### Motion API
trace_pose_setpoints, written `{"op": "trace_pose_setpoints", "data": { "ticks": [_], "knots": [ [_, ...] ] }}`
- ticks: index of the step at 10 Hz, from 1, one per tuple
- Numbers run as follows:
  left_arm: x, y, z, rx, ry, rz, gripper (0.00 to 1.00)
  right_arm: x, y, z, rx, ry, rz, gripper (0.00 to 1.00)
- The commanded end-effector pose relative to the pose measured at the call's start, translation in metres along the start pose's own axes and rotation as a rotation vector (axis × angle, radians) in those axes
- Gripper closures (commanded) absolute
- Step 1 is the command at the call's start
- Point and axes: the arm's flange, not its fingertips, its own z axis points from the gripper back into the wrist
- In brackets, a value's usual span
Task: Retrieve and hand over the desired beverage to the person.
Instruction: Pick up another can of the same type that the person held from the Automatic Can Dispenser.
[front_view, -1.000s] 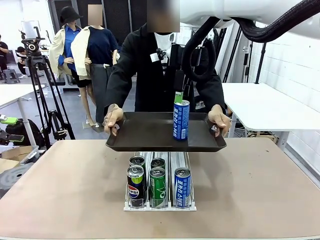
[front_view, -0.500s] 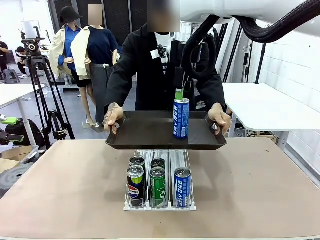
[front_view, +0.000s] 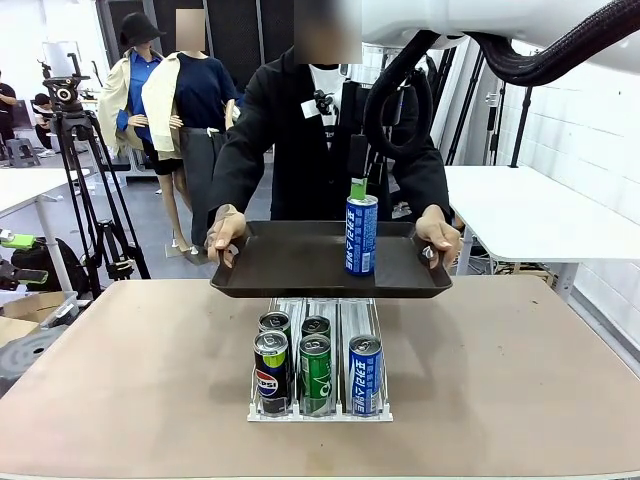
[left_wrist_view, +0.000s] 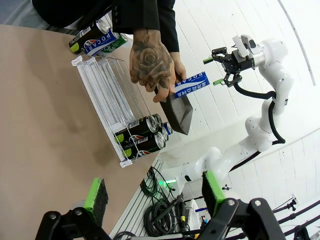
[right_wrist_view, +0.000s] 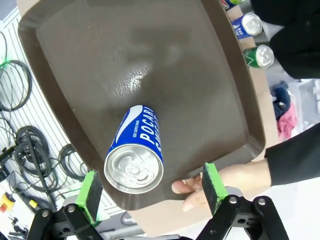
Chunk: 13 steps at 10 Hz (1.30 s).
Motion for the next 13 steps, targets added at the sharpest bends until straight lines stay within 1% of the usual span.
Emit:
{"op": "trace_pose_setpoints", "data": {
  "ticks": [1,7,8,9,11,12,13],
  "knots": [
    [0.0,-0.001,0.002,0.006,0.0,-0.003,0.0,-0.001,0.0,-0.001,0.025,-0.006,0.014,0.0],
    [0.0,-0.001,0.002,0.006,0.0,-0.003,0.0,-0.001,0.0,-0.001,0.025,-0.006,0.014,0.0],
    [0.0,-0.001,0.002,0.006,0.0,-0.003,0.0,0.0,0.0,0.0,0.0,0.0,0.0,0.0],
    [0.0,-0.001,0.002,0.006,0.0,-0.003,0.0,-0.01,-0.009,0.012,0.054,-0.009,-0.054,0.0],
    [0.0,-0.001,0.002,0.006,0.0,-0.003,0.0,-0.039,-0.032,0.033,0.163,-0.057,-0.191,0.0],
    [0.0,-0.001,0.002,0.006,0.0,-0.003,0.0,-0.057,-0.043,0.048,0.216,-0.108,-0.239,0.0],
    [0.0,-0.001,0.002,0.006,0.0,-0.003,0.0,-0.072,-0.052,0.066,0.21,-0.164,-0.263,0.0]
  ]
}}
